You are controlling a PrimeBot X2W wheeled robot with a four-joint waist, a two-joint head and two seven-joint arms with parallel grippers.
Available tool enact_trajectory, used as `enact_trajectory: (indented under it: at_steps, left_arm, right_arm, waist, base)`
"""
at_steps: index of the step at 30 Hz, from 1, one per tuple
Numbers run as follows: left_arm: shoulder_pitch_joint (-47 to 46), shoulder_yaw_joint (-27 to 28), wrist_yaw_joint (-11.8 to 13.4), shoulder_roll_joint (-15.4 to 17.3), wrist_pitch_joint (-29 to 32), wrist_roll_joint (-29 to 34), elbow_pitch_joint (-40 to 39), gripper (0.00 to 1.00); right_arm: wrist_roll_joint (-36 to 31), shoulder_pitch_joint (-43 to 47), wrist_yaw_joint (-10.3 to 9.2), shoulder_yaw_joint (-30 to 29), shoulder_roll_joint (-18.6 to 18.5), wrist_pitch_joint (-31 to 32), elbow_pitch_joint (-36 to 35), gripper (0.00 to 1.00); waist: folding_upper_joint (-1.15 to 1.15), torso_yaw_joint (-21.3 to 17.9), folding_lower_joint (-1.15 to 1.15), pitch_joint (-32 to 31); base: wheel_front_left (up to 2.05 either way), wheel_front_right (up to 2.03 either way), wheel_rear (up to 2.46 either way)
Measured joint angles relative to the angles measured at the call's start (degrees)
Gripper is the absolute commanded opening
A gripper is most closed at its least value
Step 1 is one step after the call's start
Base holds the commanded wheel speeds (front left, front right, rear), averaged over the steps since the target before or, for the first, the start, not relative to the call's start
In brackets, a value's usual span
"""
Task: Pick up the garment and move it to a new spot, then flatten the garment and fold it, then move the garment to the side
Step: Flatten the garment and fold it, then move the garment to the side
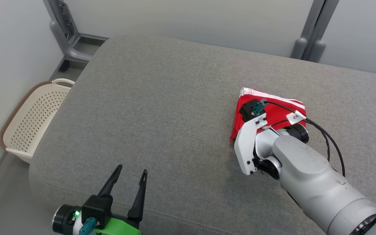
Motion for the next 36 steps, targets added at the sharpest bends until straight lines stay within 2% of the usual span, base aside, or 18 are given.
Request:
enact_trajectory:
  at_steps: [5, 9, 10, 11, 12, 17, 21, 29, 33, 36]
  left_arm:
    - [0.00, 0.30, 0.23, 0.03, -0.01, -0.16, 0.03, 1.00]
    - [0.09, 0.62, 0.64, 0.14, -0.01, -0.27, -0.04, 1.00]
    - [0.14, 0.68, 0.64, 0.19, -0.01, -0.29, -0.11, 1.00]
    - [0.25, 0.69, 0.65, 0.20, -0.01, -0.29, -0.20, 1.00]
    - [0.36, 0.68, 0.65, 0.19, -0.01, -0.29, -0.25, 1.00]
    - [0.72, 0.81, 0.92, 0.26, -0.01, -0.29, -0.88, 1.00]
    - [0.73, 0.83, 0.92, 0.24, -0.01, -0.29, -1.08, 1.00]
    - [0.50, 0.64, 0.63, -0.44, -0.01, -0.20, -0.96, 1.00]
    - [-0.14, 0.53, 0.32, -1.26, -0.01, 0.02, -0.70, 1.00]
    - [-0.14, 0.62, 0.08, -1.38, -0.02, 0.04, -0.40, 1.00]
  right_arm:
    - [3.94, -1.20, 0.00, 1.27, -1.13, -0.02, -3.77, 0.00]
    - [4.65, -3.88, 0.00, -0.85, -3.15, -0.60, -3.16, 0.00]
    - [4.64, -4.26, 0.00, -1.90, -3.65, -0.59, -2.11, 0.11]
    - [4.50, -4.59, 0.00, -2.80, -4.09, -0.51, -0.67, 0.46]
    - [4.26, -4.95, 0.00, -3.99, -4.39, -0.01, 1.04, 1.00]
    - [2.45, -7.08, 0.00, -11.50, -4.86, -0.64, 12.44, 1.00]
    - [1.35, -7.77, 0.00, -15.25, -4.65, -1.70, 17.06, 1.00]
    - [-1.11, -6.11, 0.00, -23.71, -5.76, 0.44, 17.98, 1.00]
    - [-4.48, -5.00, -0.01, -29.63, -6.71, 2.69, 18.09, 1.00]
    - [-7.70, -5.00, -0.02, -34.01, -6.09, 3.02, 18.07, 1.00]
  waist:
    - [0.00, -0.66, 0.00, -0.25]
    - [0.00, -1.36, 0.00, -0.57]
    - [0.00, -1.53, 0.00, -0.65]
    - [0.00, -1.69, 0.00, -0.74]
    - [0.00, -1.82, 0.00, -0.83]
    - [0.00, -2.50, 0.00, -1.02]
    - [0.00, -2.70, 0.00, -0.40]
    - [0.00, -2.58, 0.00, 1.47]
    - [0.00, -1.98, 0.00, 2.31]
    - [0.00, -1.40, 0.00, 2.71]
  base:
    - [0.00, 0.00, 0.00]
    - [0.00, 0.00, 0.00]
    - [0.00, 0.00, 0.00]
    - [0.00, 0.00, 0.00]
    - [0.00, 0.00, 0.00]
    - [0.00, 0.00, 0.00]
    - [0.00, 0.00, 0.00]
    - [0.00, 0.00, 0.00]
    - [0.00, 0.00, 0.00]
    - [0.00, 0.00, 0.00]
